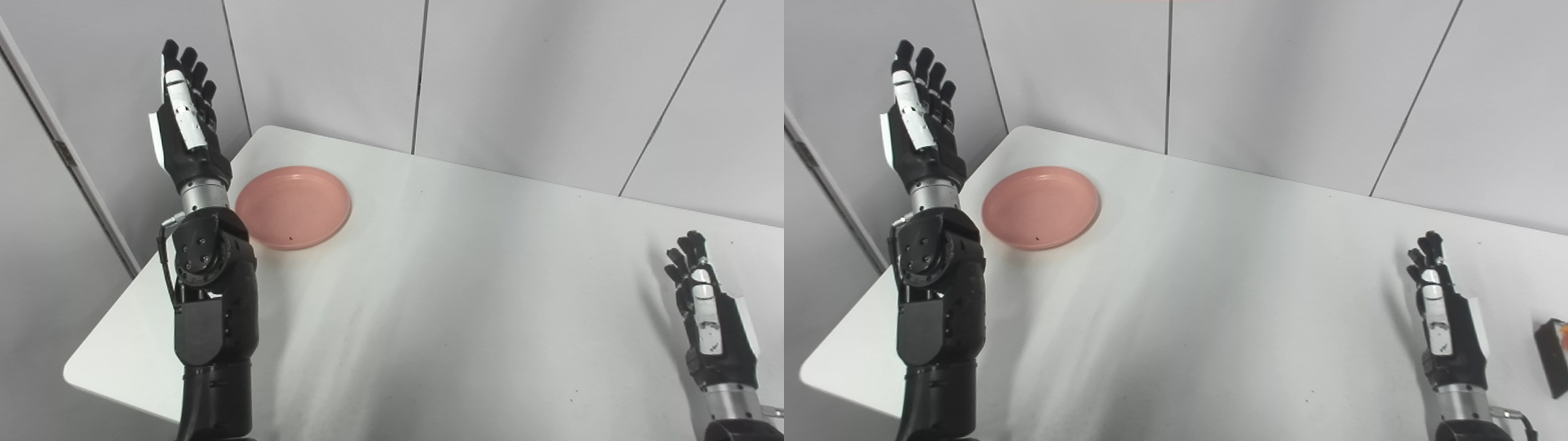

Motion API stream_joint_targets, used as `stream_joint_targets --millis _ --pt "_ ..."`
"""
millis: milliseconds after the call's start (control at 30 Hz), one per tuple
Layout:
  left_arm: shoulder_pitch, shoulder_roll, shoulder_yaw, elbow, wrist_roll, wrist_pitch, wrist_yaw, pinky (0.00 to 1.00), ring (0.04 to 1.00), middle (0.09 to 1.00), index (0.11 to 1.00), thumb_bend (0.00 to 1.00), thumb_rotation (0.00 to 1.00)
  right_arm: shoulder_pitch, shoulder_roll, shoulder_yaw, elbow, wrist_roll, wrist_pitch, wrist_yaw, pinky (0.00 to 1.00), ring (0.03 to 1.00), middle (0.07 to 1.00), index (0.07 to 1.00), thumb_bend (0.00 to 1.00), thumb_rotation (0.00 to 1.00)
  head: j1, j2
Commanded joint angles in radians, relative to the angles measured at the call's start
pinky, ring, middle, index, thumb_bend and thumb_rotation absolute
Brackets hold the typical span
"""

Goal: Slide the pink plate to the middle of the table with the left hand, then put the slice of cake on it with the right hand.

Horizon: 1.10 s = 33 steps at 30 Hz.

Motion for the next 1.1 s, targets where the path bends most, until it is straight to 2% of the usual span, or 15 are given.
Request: stream_joint_targets --millis 0,233,633,1067 --pt "-0.022 0.025 0.009 -0.001 -0.022 -0.029 -0.005 0.95 0.944 0.933 0.918 0.45 1.0 0.086 0.016 0.002 0.084 0.007 -0.028 0.011 0.98 0.963 0.985 0.999 0.31 1.0 0.0 -0.001" --pt "-0.019 0.043 0.038 0.068 -0.079 -0.039 -0.015 0.98 0.941 0.933 0.929 0.41 1.0 0.084 0.017 0.004 0.089 0.006 -0.035 0.012 0.98 0.96 0.982 0.996 0.32 1.0 -0.002 -0.003" --pt "-0.014 0.076 0.062 0.163 -0.114 -0.058 -0.026 0.98 0.961 0.957 0.943 0.38 1.0 0.088 0.019 0.004 0.078 0.008 -0.027 0.012 0.99 0.967 0.987 1.0 0.32 1.0 -0.002 0.002" --pt "-0.019 0.108 0.084 0.287 -0.178 -0.086 -0.051 0.98 0.965 0.961 0.956 0.4 1.0 0.089 0.016 0.006 0.071 0.007 -0.025 0.014 0.99 0.972 0.99 1.0 0.32 1.0 0.0 0.013"
